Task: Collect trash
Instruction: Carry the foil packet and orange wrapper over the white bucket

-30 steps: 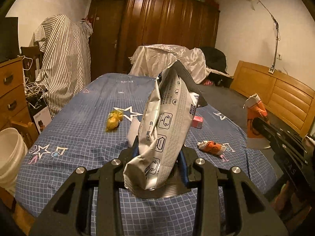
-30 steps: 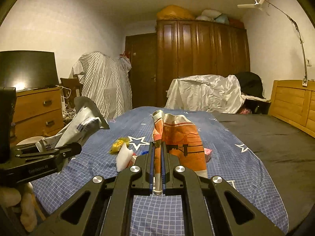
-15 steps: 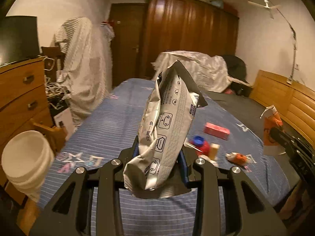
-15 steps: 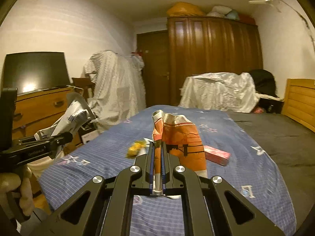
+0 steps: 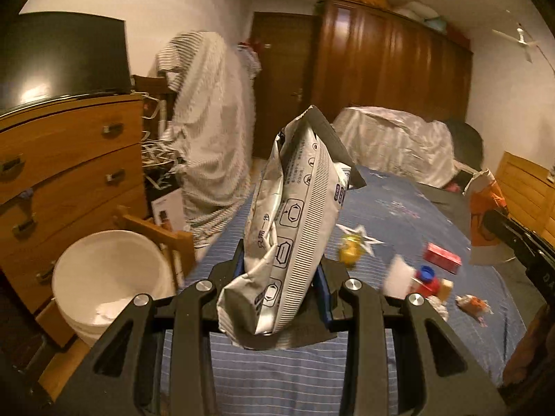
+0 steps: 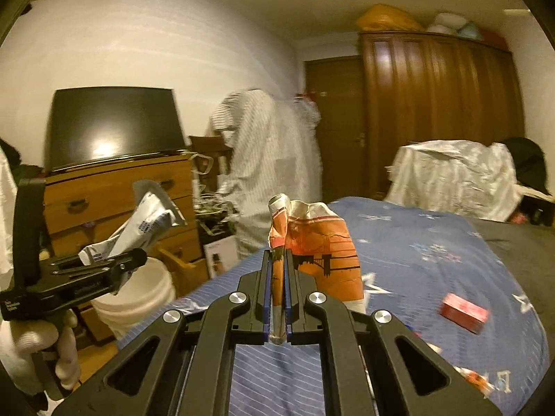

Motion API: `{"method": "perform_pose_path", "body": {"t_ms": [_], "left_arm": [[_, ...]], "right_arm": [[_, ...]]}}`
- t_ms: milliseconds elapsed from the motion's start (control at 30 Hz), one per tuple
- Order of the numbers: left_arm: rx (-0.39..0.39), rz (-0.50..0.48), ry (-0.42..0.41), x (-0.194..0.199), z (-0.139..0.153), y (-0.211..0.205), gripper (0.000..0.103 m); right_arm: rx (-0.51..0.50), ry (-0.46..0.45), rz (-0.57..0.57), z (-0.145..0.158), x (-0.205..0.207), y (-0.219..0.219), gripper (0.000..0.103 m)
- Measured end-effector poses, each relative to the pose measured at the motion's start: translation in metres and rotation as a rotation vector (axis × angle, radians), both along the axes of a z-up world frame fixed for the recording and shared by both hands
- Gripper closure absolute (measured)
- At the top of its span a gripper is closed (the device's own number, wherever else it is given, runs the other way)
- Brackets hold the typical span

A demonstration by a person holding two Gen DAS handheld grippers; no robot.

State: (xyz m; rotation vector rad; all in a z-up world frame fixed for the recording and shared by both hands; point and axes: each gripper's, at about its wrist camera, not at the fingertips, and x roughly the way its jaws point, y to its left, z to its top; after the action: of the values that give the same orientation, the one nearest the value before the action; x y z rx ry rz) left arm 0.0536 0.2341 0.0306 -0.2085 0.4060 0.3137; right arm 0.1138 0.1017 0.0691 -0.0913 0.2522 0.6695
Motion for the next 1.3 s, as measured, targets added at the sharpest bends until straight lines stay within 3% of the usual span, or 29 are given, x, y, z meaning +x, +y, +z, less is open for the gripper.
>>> {"method": "perform_pose_path", "body": {"t_ms": [400,700,1000,1200,1300], "left_arm": [[-0.027,0.196,0.042,-0.036,0.004,0.113,0.07],[-0.068,0.28,0.156,-0.046,-0.01,0.197,0.07],[-0.14,0.26,0.355,-0.022,-0.045,0.264,0.069],[-0.188,0.24,0.46,-0.005,-0.077,0.286,0.069],[-0.202,0.245,0.49,-0.001,-0.089,0.297,0.069]], "right_arm": [[-0.074,0.077,0.274,0.026,0.022,0.185,0.096],[-0.194,0.249,0.484,0.018,0.052,0.343,0.096],[-0.362,0.486,0.559,-0.035,0.091,0.466,0.096],[-0.426,0.574,0.55,-0.079,0.102,0.498,0.096],[-0.431,0.598,0.544,-0.092,0.111,0.494,0.096]]}}
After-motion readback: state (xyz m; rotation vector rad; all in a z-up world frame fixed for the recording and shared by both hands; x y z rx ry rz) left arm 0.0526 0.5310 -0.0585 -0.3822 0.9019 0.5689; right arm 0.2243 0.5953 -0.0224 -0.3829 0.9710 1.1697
